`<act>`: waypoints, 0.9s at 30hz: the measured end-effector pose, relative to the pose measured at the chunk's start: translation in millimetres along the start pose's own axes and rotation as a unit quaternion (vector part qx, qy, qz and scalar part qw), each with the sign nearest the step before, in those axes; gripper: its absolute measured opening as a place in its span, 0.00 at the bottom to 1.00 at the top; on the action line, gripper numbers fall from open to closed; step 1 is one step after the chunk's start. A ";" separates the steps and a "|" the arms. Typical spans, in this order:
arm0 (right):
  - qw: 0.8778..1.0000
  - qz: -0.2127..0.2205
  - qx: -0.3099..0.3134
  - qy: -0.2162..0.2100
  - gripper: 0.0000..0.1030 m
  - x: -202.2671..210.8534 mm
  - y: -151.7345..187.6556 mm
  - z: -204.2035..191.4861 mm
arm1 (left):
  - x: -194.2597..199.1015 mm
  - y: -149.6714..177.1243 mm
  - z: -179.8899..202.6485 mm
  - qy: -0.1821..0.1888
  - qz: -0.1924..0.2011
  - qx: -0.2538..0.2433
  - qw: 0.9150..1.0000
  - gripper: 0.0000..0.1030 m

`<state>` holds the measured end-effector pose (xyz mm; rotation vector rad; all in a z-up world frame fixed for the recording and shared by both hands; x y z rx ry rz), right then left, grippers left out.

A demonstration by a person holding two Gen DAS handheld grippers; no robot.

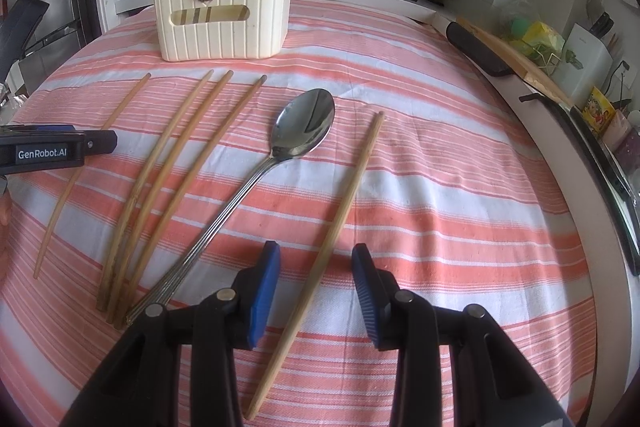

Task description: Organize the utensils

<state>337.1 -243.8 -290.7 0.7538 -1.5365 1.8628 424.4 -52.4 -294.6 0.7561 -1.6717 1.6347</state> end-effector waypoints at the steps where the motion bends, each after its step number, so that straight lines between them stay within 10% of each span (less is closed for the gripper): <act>1: 1.000 0.000 0.001 0.001 0.36 -0.1 -0.5 -0.4 | 0.8 -0.4 1.3 0.001 0.003 -0.004 1.000 0.49; 5: 1.000 -0.001 -0.010 -0.013 0.26 0.2 0.3 -2.6 | 3.2 -0.5 3.3 -0.001 0.009 -0.017 1.000 0.04; 17: 0.998 -0.025 -0.059 0.004 0.06 5.0 16.9 46.4 | 27.7 30.6 -63.8 -0.027 -0.004 0.025 0.999 0.04; 21: 0.997 -0.052 -0.049 -0.016 0.10 4.9 21.0 53.2 | 32.5 38.4 -71.2 0.000 -0.020 0.018 1.000 0.08; 25: 0.996 -0.074 -0.024 -0.051 0.37 3.3 17.5 46.6 | 38.6 34.0 -78.9 0.053 -0.021 0.042 0.997 0.53; 27: 0.994 -0.081 -0.024 -0.065 0.42 1.9 14.8 44.6 | 41.0 29.9 -83.7 0.071 -0.022 0.049 0.996 0.55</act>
Point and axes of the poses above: each gripper's, at about its wrist camera, not at the fingertips, and x roughly against the way its jaws point, z to its right, y to its underside, the point moved 10 cm from there along -x, roughly the way its jaws point, and after that the axes turned 5 degrees about z, right-handed, at the moved point
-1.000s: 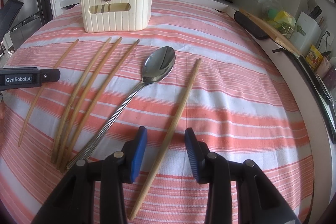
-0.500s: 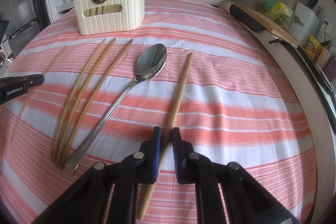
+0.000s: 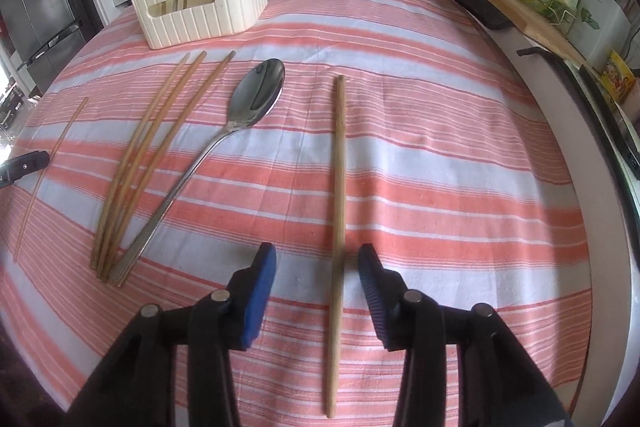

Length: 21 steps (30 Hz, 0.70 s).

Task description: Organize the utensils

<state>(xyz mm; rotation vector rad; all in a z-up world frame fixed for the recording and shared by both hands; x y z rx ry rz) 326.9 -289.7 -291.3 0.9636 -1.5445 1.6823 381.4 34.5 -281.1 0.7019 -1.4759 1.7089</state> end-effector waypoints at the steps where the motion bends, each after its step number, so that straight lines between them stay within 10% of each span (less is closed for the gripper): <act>1: 1.000 -0.006 0.001 -0.005 0.42 -1.5 -1.3 -0.2 | -0.3 -1.6 -0.6 0.009 -0.004 0.002 1.000 0.56; 7: 0.999 -0.029 0.008 -0.022 0.42 -12.8 -17.7 2.3 | -14.9 -11.2 0.3 0.001 -0.022 -0.022 1.000 0.65; 16: 0.998 -0.050 0.025 -0.036 0.35 -49.4 -66.1 0.8 | -51.4 -37.9 4.8 -0.060 -0.047 -0.077 0.994 0.52; 19: 0.998 -0.050 0.017 -0.035 0.20 -63.2 -86.2 4.8 | -56.4 -45.9 5.0 -0.066 -0.052 -0.082 0.993 0.40; 21: 0.998 -0.050 0.005 -0.036 0.08 -69.1 -96.8 9.4 | -58.7 -48.8 11.5 -0.041 -0.053 -0.081 0.995 0.05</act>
Point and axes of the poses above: each gripper's, at about its wrist camera, not at the fingertips, and x roughly against the way its jaws point, z to its right, y to its underside, the point moved 10 cm from there along -x, roughly the way its jaws point, and after that the axes turned 5 degrees about z, right-handed, at the moved point
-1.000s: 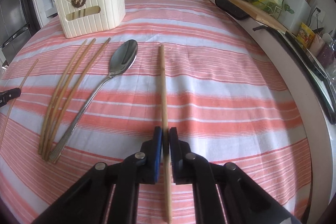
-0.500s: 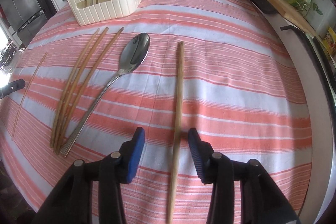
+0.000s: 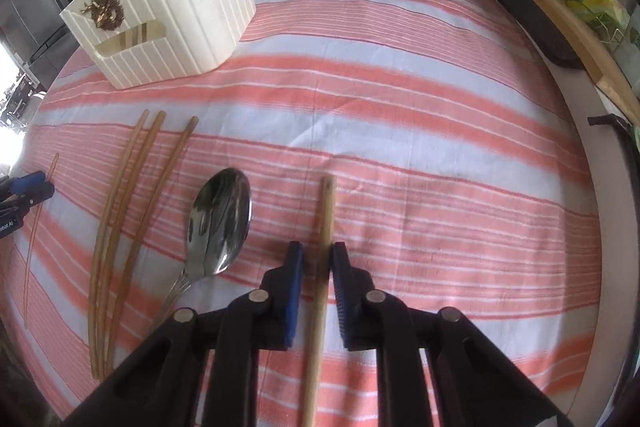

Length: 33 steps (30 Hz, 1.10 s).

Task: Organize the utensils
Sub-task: 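Lift both chopsticks and lower them upright into the cream caddy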

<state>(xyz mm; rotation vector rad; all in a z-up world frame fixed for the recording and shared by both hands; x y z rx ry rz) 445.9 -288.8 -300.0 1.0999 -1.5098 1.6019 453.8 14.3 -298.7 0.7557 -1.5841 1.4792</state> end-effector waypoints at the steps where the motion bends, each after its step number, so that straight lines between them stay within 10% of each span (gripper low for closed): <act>1: 1.000 -0.002 -0.010 -0.005 0.07 -2.4 -4.6 2.6 | -1.0 -1.9 0.4 0.002 0.000 0.003 1.000 0.04; 14: 0.989 0.131 -0.045 -0.058 0.07 106.8 -24.8 -9.5 | 114.5 -37.3 -9.0 0.049 0.143 0.051 0.987 0.04; 33: 0.937 0.341 0.030 -0.069 0.07 266.8 -29.3 -74.3 | 251.7 -47.2 12.8 0.103 0.282 0.049 0.952 0.04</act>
Point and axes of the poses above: each gripper's, at about its wrist camera, not at the fingertips, and x roughly against the way its jaws point, z to its right, y to its underside, the point moved 10 cm from there along -x, roughly the way its jaws point, and after that the axes turned 5 degrees about z, right-handed, at the moved point
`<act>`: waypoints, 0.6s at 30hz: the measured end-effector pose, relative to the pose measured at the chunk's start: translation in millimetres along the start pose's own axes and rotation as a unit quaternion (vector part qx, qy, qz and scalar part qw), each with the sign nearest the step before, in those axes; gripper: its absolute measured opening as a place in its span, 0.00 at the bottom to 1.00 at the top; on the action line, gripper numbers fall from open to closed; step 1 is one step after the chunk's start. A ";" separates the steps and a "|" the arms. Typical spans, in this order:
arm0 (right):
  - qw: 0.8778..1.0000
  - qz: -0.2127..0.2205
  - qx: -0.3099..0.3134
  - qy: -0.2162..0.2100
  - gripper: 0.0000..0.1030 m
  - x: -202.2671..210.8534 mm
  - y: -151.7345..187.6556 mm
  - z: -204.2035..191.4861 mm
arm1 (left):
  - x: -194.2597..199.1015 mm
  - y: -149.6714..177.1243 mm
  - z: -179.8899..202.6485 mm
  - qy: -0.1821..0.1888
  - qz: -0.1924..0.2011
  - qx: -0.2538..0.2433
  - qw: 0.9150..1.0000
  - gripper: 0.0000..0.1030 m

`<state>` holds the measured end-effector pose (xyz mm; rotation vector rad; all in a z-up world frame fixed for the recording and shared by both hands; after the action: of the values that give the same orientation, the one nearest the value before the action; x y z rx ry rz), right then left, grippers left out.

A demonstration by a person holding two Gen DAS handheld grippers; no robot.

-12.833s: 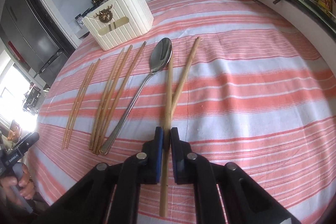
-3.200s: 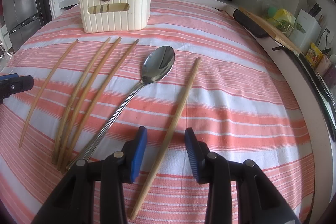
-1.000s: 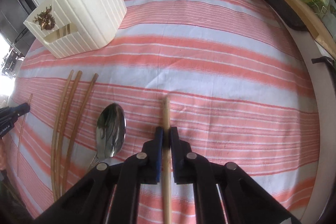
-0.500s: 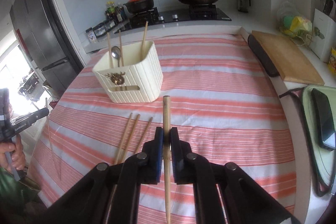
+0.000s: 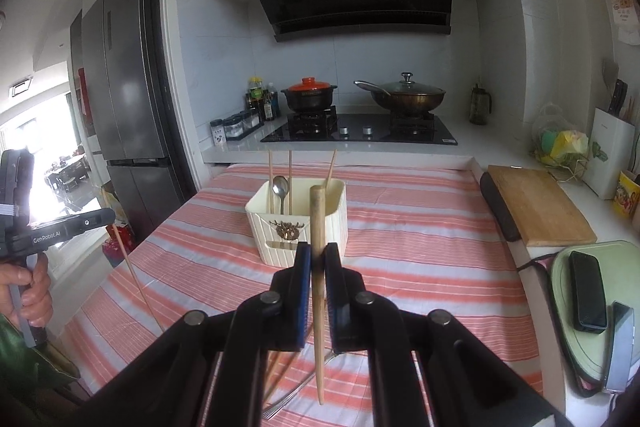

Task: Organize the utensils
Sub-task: 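Lift both chopsticks and lower them upright into the cream caddy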

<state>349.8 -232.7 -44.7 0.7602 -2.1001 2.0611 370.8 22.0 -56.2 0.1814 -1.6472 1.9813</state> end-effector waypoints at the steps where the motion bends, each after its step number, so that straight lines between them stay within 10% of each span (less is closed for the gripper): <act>1: 1.000 0.001 0.002 -0.002 0.07 -0.1 -0.1 -2.1 | -0.4 -1.1 0.8 0.002 0.000 0.000 1.000 0.04; 10: 1.000 -0.007 0.019 -0.007 0.07 -26.4 -14.1 -13.0 | -7.4 -52.0 5.5 0.020 0.027 0.002 0.999 0.04; 18: 0.998 0.062 0.028 -0.012 0.07 -64.5 -98.2 -18.8 | -33.1 -148.2 8.7 0.012 0.094 -0.010 0.995 0.04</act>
<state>441.5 -192.7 19.7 0.6814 -2.1629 2.1927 469.1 17.4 59.8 -0.0059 -1.7215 2.0946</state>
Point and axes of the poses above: each gripper's, at about its wrist camera, not at the fingertips, and x roughly against the way its jaws point, z to its right, y to its underside, the point moved 10 cm from there along -x, roughly the way its jaws point, and after that the axes turned 5 degrees about z, right-handed, at the moved point
